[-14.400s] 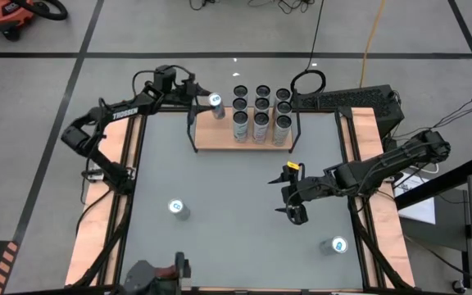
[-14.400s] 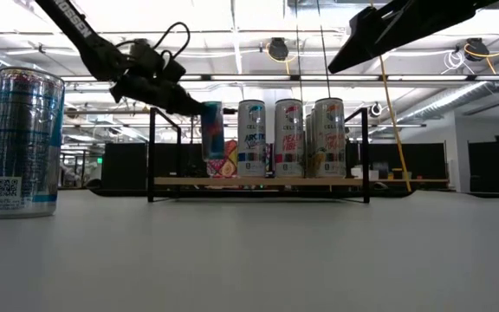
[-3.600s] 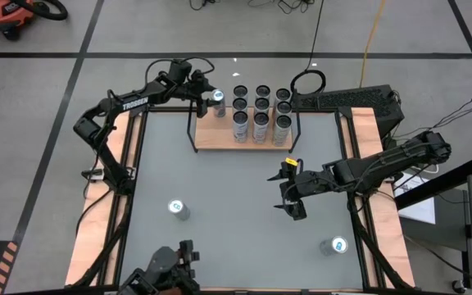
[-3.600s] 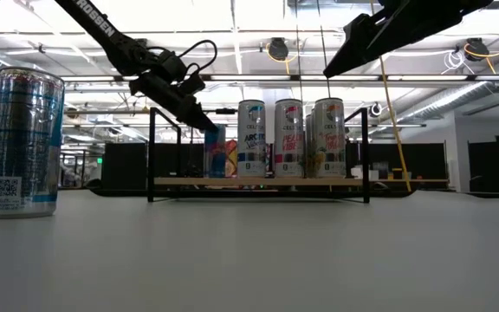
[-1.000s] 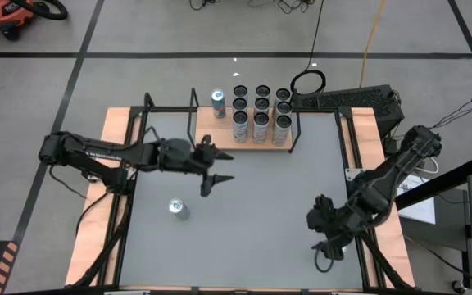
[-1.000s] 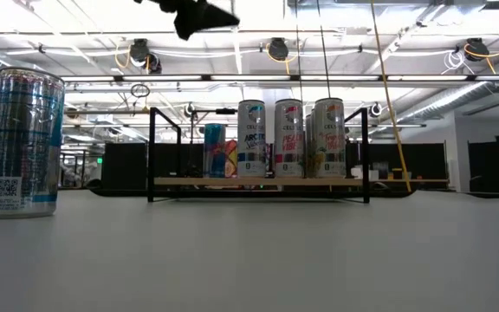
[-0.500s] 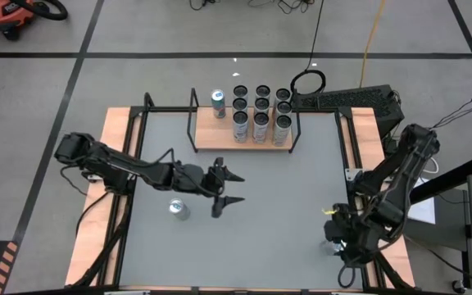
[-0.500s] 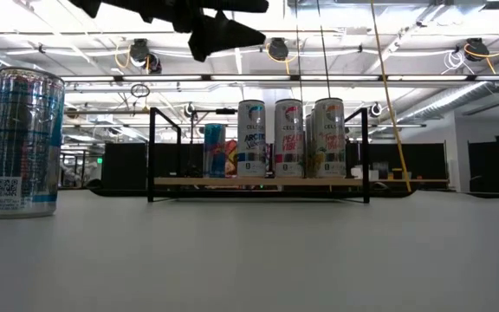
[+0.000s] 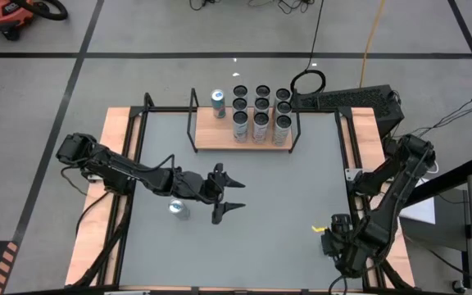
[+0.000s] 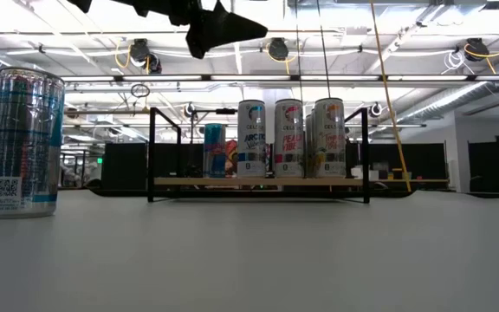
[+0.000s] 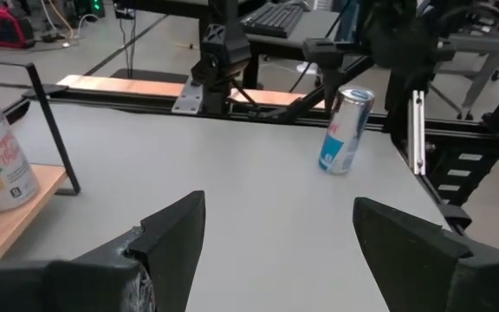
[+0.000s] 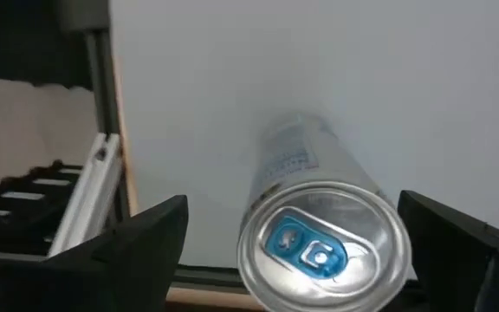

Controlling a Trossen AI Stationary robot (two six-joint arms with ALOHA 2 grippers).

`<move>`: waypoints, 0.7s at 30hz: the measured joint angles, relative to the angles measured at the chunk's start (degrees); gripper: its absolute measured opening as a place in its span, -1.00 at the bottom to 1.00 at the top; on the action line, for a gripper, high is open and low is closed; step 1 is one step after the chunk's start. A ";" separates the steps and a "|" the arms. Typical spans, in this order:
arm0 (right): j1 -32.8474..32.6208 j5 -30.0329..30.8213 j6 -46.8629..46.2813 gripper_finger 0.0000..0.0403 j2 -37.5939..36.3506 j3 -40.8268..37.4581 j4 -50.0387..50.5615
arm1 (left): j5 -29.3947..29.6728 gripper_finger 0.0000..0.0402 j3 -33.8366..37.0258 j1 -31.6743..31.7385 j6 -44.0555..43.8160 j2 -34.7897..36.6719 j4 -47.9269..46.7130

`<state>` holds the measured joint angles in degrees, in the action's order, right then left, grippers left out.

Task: Place canned beverage on shelf
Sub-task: Put the bottom blue soda can on the shelf aligned with the blue soda can

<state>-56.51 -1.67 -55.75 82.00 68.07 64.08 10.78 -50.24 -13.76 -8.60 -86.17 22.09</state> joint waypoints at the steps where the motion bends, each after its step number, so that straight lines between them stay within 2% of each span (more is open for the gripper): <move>1: -0.03 -0.53 -0.08 0.74 0.69 0.00 0.17 | 0.01 0.46 0.00 0.02 -0.08 0.00 -0.07; 7: -0.02 -1.47 -0.40 0.68 3.16 -0.02 0.60 | 0.23 0.46 0.00 0.07 -0.08 0.00 0.00; 13: -0.02 -1.47 -0.51 0.40 2.93 -0.02 1.69 | 0.23 0.46 -0.02 0.07 -0.04 -1.04 -0.10; 21: 0.30 -1.50 0.06 0.04 2.86 -0.04 2.28 | 0.19 0.46 -0.02 0.07 -1.35 -6.14 1.29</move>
<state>-56.21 -3.16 -55.68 84.86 68.03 66.36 10.96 -50.26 -13.69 -9.96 -92.31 23.38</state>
